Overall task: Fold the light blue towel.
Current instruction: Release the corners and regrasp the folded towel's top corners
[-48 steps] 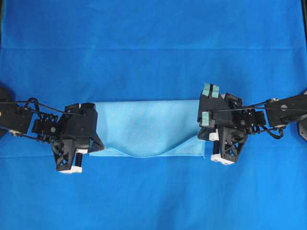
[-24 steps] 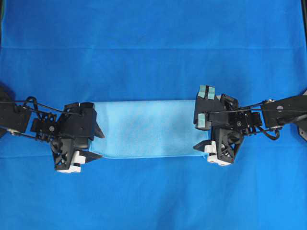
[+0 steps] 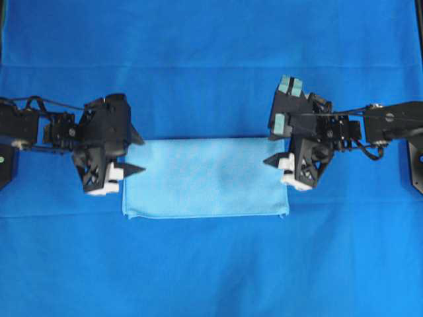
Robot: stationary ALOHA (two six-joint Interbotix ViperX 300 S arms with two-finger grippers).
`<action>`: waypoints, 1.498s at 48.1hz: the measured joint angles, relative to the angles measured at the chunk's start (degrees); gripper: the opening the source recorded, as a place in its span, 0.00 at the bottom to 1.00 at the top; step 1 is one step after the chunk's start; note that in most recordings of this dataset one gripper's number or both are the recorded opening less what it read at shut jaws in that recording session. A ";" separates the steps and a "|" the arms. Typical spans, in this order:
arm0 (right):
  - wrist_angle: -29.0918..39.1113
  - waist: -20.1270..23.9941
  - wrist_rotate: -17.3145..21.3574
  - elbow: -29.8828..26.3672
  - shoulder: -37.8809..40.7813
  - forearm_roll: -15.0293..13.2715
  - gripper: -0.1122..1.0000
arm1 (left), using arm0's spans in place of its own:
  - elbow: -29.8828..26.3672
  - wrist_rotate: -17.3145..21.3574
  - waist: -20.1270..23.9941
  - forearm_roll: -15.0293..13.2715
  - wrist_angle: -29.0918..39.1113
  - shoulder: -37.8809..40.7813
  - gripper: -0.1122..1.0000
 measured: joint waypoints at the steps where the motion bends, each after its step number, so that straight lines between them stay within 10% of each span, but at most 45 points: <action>1: 0.00 -0.53 0.00 0.09 0.35 -0.09 0.67 | 0.09 0.18 0.44 0.00 -0.18 0.18 0.67; 36: -2.55 -5.71 -0.18 0.44 7.65 -1.32 0.64 | 3.08 3.60 6.59 0.00 -6.50 7.73 0.64; 49: -2.90 -4.66 -0.35 0.53 7.65 -1.41 0.11 | 2.29 3.78 5.62 0.00 -2.46 7.91 0.14; 72: -0.18 -4.66 0.62 0.53 4.92 -1.32 0.11 | -0.26 3.43 5.36 0.00 3.25 4.48 0.12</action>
